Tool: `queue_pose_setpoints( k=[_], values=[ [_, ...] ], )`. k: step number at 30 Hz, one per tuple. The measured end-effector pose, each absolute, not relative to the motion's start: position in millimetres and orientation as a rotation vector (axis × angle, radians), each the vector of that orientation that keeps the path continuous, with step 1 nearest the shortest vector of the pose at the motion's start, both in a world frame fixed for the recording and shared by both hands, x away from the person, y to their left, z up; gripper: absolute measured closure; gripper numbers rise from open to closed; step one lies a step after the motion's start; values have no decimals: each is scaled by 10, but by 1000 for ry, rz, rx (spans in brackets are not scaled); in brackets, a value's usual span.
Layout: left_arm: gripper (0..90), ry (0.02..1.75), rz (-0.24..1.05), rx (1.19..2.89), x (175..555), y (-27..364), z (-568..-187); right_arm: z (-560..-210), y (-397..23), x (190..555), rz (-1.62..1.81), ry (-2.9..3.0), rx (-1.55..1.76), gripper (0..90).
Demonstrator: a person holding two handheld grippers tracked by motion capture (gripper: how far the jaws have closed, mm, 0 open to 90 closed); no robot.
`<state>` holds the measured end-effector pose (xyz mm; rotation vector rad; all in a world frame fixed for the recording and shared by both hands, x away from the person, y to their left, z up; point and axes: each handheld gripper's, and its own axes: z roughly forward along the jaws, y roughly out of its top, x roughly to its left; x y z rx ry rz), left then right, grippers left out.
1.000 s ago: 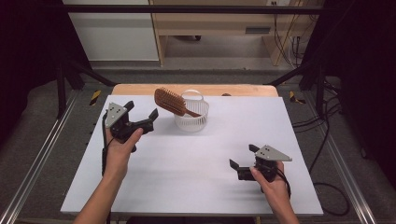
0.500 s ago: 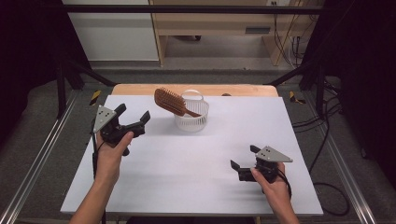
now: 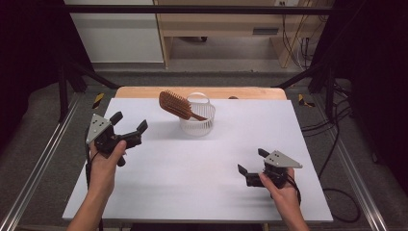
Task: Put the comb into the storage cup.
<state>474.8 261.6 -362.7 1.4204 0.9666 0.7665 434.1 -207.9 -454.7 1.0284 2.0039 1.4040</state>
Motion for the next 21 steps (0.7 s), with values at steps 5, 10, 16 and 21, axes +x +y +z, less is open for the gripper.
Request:
queue_pose_setpoints(
  k=[5,10,16,21],
  values=[
    [25,975,761,1389,4663,2754,-3618,-4550,-2078,4345,1402,1982,1015,52],
    [24,992,775,1372,4584,2892,-3614,-4538,-2111,4333,1410,1914,999,49],
    [25,984,799,1405,4470,3053,-3552,-4536,-2144,4325,1393,1863,975,38],
    [25,973,827,1415,4376,3190,-3512,-4541,-2171,4341,1395,1856,983,40]
  ],
)
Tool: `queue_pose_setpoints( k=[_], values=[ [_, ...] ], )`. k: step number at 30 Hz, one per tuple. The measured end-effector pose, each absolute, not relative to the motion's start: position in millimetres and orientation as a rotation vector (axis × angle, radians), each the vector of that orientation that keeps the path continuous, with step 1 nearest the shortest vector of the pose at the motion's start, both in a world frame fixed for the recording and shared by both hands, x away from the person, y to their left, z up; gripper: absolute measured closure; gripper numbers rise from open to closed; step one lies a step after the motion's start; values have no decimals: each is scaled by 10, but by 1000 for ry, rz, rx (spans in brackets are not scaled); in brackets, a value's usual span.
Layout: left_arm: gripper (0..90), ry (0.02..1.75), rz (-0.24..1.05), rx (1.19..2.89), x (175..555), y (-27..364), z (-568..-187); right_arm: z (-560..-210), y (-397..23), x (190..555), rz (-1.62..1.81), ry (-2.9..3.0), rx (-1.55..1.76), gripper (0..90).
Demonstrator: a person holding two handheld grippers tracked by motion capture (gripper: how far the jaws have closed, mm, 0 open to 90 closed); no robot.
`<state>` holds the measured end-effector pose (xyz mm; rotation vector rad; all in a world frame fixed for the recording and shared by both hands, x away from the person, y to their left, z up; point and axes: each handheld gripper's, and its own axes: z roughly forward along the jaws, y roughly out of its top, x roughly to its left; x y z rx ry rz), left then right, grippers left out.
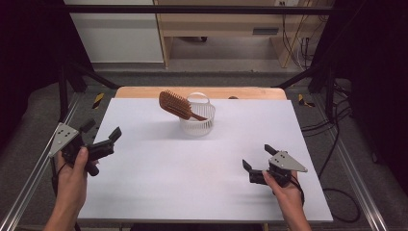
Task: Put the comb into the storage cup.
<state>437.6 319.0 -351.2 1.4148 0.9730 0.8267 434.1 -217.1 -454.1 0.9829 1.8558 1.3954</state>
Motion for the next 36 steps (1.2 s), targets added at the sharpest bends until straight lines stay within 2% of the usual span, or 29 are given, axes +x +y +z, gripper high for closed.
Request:
queue_pose_setpoints(
  k=[14,36],
  values=[
    [25,936,818,1457,4200,3351,-3826,-4544,-2185,4328,1397,1857,978,39],
    [27,909,783,1492,4125,3206,-4188,-4541,-2252,4326,1409,1840,985,38]
  ],
)
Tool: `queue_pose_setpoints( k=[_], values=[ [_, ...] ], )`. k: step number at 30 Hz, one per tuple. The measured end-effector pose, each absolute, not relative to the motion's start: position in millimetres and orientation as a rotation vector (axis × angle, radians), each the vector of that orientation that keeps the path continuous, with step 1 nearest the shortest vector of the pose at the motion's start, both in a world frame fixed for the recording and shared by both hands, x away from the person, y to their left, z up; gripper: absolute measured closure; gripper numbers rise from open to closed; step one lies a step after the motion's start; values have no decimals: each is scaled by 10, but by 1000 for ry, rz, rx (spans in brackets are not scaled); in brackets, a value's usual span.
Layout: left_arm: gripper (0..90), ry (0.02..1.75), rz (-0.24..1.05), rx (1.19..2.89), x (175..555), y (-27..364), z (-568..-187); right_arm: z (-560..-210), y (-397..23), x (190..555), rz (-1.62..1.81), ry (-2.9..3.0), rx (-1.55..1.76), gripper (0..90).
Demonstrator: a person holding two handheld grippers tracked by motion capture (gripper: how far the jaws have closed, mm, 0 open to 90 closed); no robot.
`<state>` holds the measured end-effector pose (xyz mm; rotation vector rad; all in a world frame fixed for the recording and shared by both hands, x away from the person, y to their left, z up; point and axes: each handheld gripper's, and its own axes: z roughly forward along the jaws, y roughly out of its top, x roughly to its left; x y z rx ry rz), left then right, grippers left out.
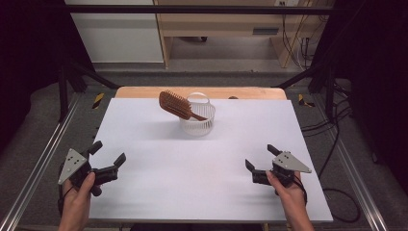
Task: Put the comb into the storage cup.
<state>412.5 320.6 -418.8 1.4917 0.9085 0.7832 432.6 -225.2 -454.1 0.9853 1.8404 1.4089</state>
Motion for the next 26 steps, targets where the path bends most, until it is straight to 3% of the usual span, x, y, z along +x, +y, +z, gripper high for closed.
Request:
queue_pose_setpoints(
  k=[14,26],
  values=[
    [27,910,730,1489,4081,2980,-4286,-4534,-2308,4328,1444,1813,994,38],
    [29,910,803,1486,4014,2927,-4378,-4546,-2318,4327,1468,1805,1005,38]
  ],
)
